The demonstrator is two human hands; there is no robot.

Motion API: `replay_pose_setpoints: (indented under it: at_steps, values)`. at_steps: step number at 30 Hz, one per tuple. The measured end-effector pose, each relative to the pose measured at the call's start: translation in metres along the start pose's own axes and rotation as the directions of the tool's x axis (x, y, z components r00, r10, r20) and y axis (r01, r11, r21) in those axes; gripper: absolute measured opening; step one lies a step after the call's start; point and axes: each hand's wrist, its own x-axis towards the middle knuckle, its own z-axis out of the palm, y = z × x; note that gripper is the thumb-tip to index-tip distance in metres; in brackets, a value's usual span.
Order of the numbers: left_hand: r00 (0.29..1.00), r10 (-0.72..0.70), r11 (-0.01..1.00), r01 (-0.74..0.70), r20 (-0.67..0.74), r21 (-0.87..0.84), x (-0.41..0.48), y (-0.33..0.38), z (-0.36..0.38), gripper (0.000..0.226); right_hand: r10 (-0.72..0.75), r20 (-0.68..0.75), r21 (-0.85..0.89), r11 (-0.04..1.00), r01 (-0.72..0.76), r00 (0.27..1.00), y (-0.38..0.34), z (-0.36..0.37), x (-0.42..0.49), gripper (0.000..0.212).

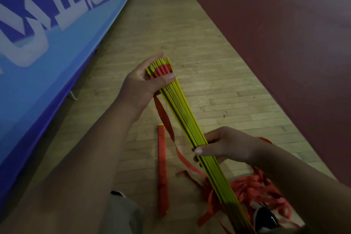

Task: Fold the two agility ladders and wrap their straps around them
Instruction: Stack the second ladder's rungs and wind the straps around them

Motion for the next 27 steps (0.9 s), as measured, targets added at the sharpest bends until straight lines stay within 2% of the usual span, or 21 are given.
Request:
replay_pose_setpoints:
  at_steps: [2,5,10,13,19,22,24,27]
  values:
    - [0.999,0.010,1.000,-0.011,0.038,0.022,-0.002,0.002,0.001,0.083,0.000,0.002,-0.011,1.000,0.000,1.000,0.002,-0.001,0.001,0.035]
    - [0.998,0.005,0.999,-0.008,0.064,0.044,-0.003,0.003,0.002,0.073,0.006,0.012,-0.014,1.000,-0.006,1.000,0.004,-0.002,0.001,0.038]
    - [0.999,0.032,0.991,-0.032,0.003,0.129,-0.001,-0.002,0.006,0.055,0.009,0.009,0.008,1.000,-0.009,1.000,0.012,-0.007,0.005,0.064]
    - [1.000,0.027,0.980,-0.025,-0.008,0.199,0.000,-0.006,0.007,0.061,0.016,0.012,-0.006,1.000,-0.016,1.000,0.010,-0.009,0.002,0.059]
    - [0.995,-0.048,0.914,0.081,-0.092,0.398,0.001,-0.009,0.010,0.101,0.029,0.000,0.009,1.000,-0.029,1.000,0.010,-0.011,-0.002,0.040]
    - [0.988,-0.099,0.873,0.143,-0.118,0.465,-0.002,-0.005,0.012,0.112,0.029,0.000,0.004,1.000,-0.029,1.000,0.012,-0.012,0.000,0.035]
    - [0.978,-0.098,0.860,0.178,-0.187,0.479,-0.005,-0.002,0.016,0.113,0.026,-0.002,0.019,0.999,-0.026,1.000,0.010,-0.013,0.001,0.029]
    - [0.927,-0.135,0.821,0.302,-0.349,0.485,-0.013,0.005,0.021,0.098,0.011,-0.011,0.085,0.996,-0.010,1.000,0.004,-0.013,-0.001,0.021]
